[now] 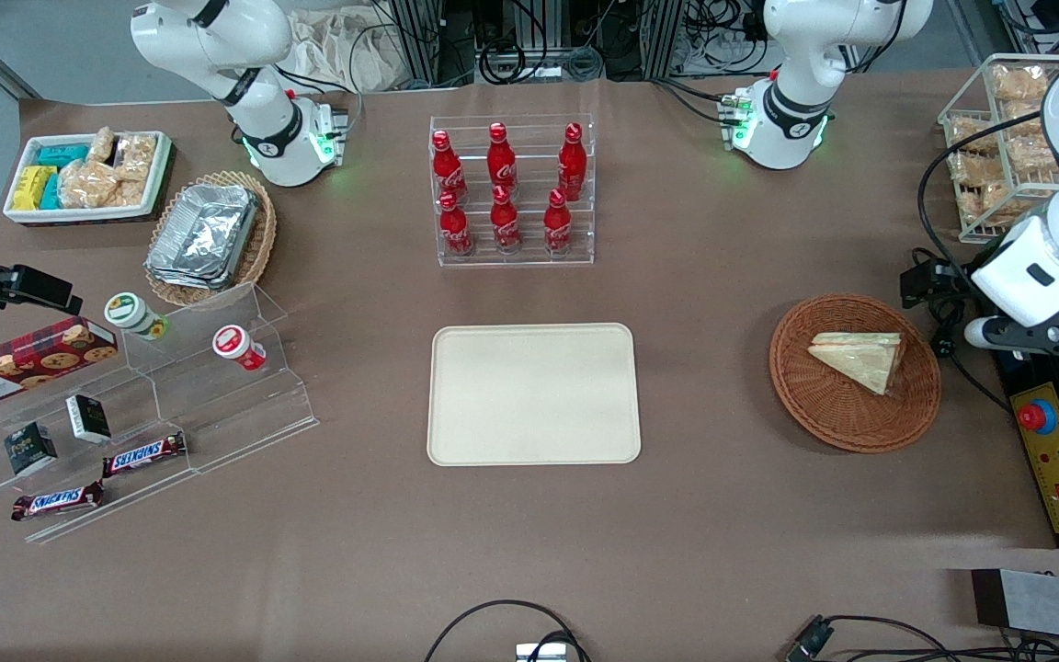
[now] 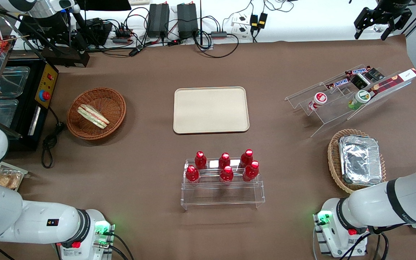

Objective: Place sandwich from basket to tray
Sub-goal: 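Lower the open left gripper over the wrapped sandwich in the wicker basket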

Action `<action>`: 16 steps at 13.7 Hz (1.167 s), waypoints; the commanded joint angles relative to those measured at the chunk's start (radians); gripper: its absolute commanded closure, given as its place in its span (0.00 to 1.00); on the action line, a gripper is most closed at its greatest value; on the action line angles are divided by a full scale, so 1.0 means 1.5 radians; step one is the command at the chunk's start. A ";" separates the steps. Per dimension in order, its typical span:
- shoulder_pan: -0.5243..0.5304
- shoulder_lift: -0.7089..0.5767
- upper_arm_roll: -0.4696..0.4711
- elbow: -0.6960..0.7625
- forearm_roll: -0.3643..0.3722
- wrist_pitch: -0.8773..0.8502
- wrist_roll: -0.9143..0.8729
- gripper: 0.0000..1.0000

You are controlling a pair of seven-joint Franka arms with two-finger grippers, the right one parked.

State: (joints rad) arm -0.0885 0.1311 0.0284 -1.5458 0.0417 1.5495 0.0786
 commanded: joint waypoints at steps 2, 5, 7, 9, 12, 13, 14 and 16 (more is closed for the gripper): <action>0.001 0.028 0.003 0.043 0.012 -0.042 0.014 0.00; 0.003 0.054 0.006 0.070 0.010 -0.068 0.043 0.00; 0.002 0.056 0.005 0.052 0.012 -0.074 -0.046 0.00; 0.003 0.052 0.006 0.030 0.002 -0.070 -0.186 0.00; 0.021 0.047 0.021 -0.026 -0.004 -0.012 -0.261 0.00; 0.032 0.038 0.022 -0.063 -0.012 0.026 -0.264 0.00; 0.040 0.021 0.023 -0.106 -0.014 0.070 -0.264 0.00; 0.047 -0.001 0.032 -0.192 -0.014 0.161 -0.297 0.00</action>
State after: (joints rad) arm -0.0243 0.2036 0.0680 -1.6870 0.0337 1.6842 -0.3052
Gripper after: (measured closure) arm 0.000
